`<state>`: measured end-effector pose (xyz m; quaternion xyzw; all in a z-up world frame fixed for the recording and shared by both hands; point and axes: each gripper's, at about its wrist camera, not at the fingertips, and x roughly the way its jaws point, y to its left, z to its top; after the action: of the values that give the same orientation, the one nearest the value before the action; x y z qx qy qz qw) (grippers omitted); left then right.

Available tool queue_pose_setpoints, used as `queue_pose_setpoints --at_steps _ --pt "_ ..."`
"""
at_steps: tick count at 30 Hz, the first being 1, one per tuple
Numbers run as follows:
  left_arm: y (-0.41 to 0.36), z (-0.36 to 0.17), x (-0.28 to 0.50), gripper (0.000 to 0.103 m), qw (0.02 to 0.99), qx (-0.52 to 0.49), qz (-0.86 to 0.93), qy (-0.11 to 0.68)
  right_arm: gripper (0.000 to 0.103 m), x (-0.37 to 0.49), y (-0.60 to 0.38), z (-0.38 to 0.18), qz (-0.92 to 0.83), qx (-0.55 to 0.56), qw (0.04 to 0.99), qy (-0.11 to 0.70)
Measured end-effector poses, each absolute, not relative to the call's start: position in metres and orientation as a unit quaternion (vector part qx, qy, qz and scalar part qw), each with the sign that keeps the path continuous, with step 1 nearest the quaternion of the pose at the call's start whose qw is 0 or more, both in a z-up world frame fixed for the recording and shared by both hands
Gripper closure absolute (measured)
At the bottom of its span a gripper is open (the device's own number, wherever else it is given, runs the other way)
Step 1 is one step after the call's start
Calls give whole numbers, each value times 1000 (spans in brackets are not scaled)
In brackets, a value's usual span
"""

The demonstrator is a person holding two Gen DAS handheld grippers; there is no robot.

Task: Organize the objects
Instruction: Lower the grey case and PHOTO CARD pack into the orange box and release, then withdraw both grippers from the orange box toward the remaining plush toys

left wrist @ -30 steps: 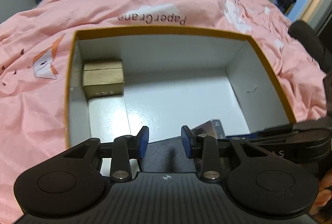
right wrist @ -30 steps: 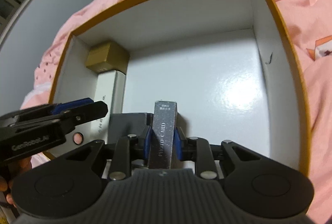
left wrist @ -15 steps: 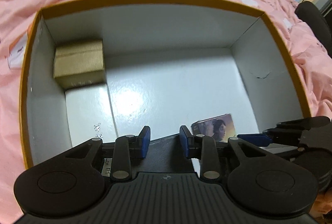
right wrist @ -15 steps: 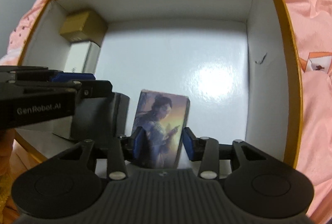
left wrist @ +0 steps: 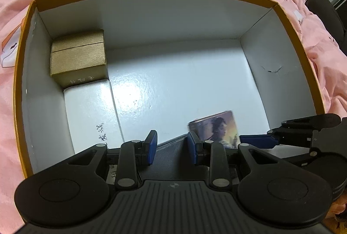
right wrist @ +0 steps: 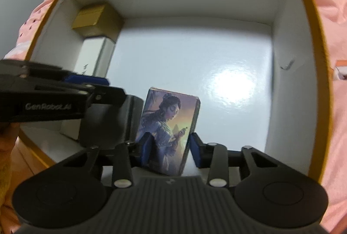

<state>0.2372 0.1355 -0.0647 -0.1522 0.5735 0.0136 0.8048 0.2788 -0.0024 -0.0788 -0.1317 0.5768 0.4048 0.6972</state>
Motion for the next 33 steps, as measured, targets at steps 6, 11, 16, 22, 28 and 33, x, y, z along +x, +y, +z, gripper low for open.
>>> queue_pose_setpoints --at_steps 6,11,16,22,28,33 --pt "136 -66 235 70 811 -156 12 564 66 272 2 -76 417 -153 699 561" --pt "137 -64 235 70 814 -162 22 558 66 275 1 -80 411 -139 697 571" --pt "134 -50 223 70 839 -147 37 522 63 271 2 -80 412 -143 701 564" --pt "121 -12 191 70 878 -139 37 456 60 259 -10 -51 398 -131 742 523" --pt "95 30 141 64 915 -137 24 378 57 227 -48 -4 413 -102 790 442" --pt "74 40 106 63 924 -136 24 357 56 194 -81 20 421 -77 810 401"
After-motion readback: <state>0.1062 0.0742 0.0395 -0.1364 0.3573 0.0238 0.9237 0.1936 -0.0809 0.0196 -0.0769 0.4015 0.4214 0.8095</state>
